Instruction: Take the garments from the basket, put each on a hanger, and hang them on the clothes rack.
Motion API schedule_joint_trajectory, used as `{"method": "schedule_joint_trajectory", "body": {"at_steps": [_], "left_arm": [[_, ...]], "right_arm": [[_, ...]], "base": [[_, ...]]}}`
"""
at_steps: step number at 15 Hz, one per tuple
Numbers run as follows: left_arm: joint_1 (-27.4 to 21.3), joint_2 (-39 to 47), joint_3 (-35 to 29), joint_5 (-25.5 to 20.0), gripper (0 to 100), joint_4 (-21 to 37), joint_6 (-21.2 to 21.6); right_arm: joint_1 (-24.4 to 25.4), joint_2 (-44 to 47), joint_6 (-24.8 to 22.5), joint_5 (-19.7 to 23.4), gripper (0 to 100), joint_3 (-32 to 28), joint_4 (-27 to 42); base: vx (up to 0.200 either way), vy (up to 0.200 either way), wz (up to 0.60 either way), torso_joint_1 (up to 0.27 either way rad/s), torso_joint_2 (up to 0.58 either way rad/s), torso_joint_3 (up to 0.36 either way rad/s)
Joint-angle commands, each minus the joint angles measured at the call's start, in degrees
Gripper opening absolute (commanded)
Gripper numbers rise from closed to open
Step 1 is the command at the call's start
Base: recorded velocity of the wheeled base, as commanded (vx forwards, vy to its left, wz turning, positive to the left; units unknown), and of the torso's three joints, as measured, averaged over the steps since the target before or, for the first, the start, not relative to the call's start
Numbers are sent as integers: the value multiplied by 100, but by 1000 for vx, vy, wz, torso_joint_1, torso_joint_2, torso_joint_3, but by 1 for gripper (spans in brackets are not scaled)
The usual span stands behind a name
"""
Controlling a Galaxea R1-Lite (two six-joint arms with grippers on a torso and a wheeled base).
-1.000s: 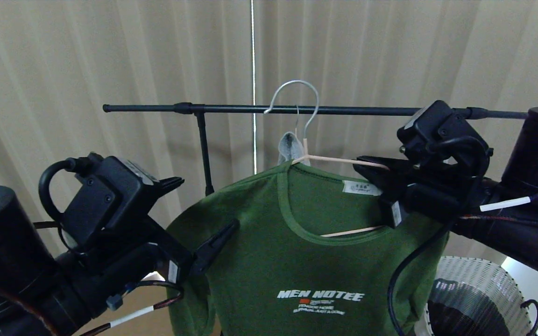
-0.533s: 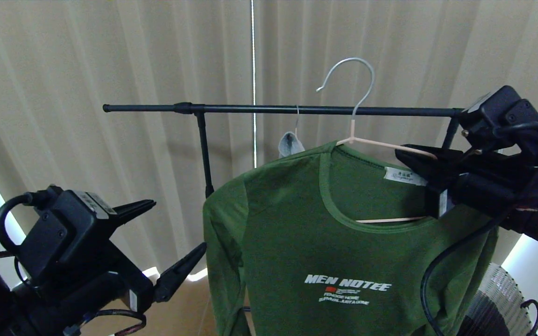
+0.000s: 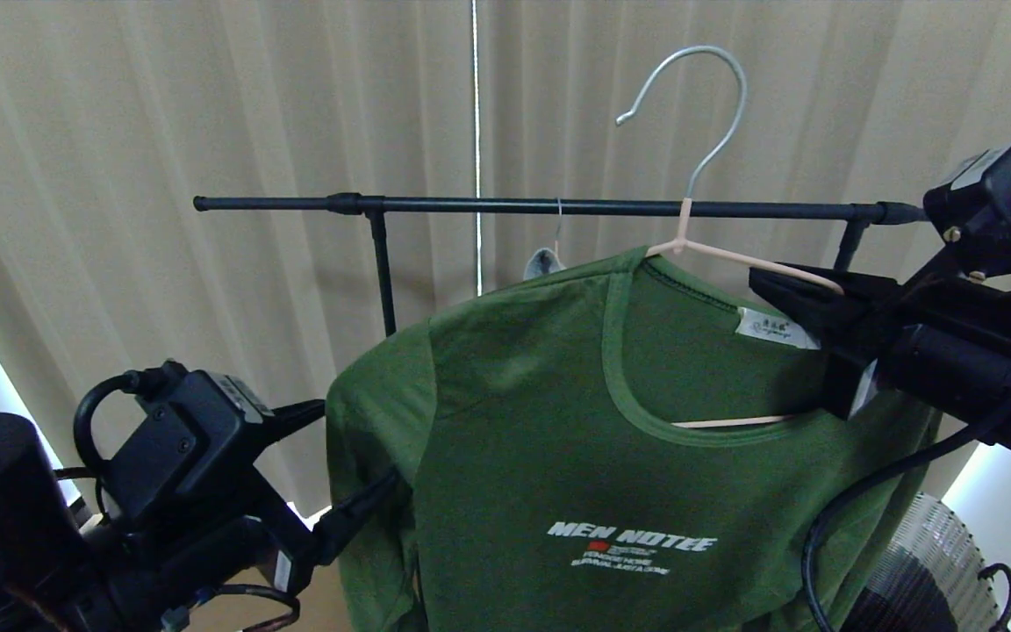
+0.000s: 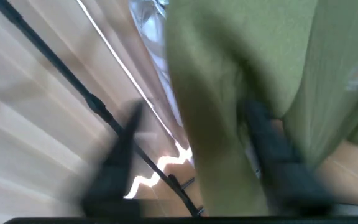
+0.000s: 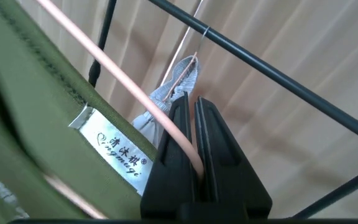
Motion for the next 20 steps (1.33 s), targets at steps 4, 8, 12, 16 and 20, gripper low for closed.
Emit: {"method": "schedule_joint_trajectory", "body": {"at_steps": [4,8,12,16,20], "left_arm": [[320,393,-55,8,0,-13,17],[1225,261,657,-9,0,-1024,-1],[1339,331,1035,-36,100,-1780,-484],[891,323,1211,-238,100,-1780,-546],[1076,173,1782,-941,100,-1780,-484]], "right_arm": [[8,-8,-4,-6,0,21,-1],[-660,-271,14,-85,0,223,17],[-1249,-535,-12,-85,0,381,87],[-1258,-526,-30,-120,0,381,105],[-1662,-553,-39,-120,0,320,324]], "base": [[0,0,0,0,0,0],[0,0,0,0,0,0],[0,0,0,0,0,0],[0,0,0,0,0,0],[0,0,0,0,0,0]]}}
